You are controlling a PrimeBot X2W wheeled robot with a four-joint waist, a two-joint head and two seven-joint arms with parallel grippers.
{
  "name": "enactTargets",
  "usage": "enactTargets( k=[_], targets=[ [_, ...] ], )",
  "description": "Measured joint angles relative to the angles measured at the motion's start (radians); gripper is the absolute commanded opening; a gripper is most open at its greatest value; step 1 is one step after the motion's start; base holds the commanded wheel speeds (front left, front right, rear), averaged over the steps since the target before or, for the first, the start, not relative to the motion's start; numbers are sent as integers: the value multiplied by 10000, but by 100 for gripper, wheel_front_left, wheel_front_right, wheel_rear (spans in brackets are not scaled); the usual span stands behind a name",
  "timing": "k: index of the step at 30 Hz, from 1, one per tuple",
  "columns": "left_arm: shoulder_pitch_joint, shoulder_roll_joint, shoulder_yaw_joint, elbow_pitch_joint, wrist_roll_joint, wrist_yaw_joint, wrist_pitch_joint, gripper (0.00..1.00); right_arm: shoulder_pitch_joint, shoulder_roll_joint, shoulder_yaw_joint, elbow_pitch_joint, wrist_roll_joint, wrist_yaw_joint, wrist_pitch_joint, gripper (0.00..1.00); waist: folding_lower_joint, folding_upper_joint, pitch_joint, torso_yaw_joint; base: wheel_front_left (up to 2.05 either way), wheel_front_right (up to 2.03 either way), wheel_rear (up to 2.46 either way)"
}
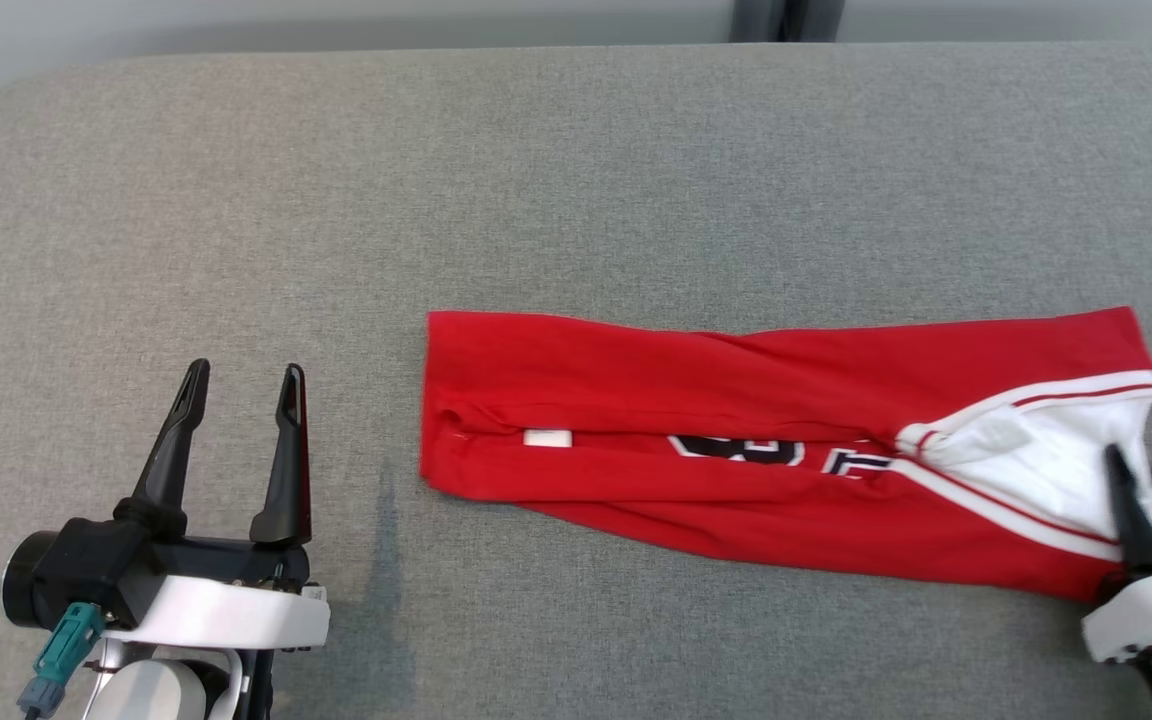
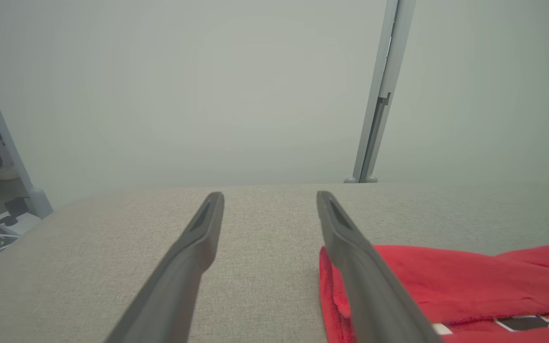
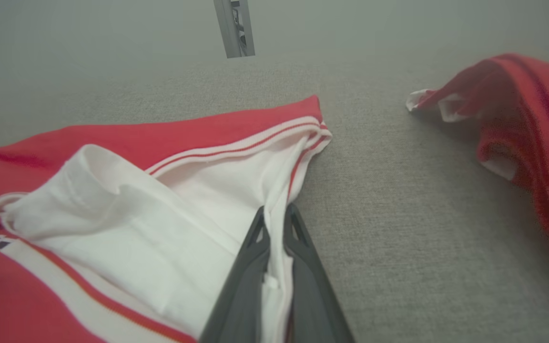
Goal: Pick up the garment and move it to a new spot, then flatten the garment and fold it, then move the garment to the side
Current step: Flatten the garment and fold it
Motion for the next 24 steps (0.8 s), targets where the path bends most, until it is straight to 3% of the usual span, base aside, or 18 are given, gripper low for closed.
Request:
enactTargets(
  k=[6,14,18,20,24],
  targets=[
    [-2,33,-8,-69,2,12,0,100,-73,-222,-128,-318,-31,-4,-29,0,0,0,-21,-143,0,0,0],
    [93,113,10,-142,-19,48,21,100,-669,-21,991,-2894,-384,-25,232,0,0,0,-222,-379,0,0,0],
    [44,117,-107,-198,-19,31,33,100,-1291,639,2075,-4633,-698,-27,1448,0,0,0,-249,-388,0,0,0],
    [9,105,-142,-194,-19,19,33,100,-1377,819,2378,-4819,-752,-27,1724,0,0,0,-243,-351,0,0,0],
    [-163,46,-245,-128,-21,-65,31,100,-1698,1764,3522,-5018,-855,-25,2366,0,0,0,-160,-134,0,0,0]
  ],
)
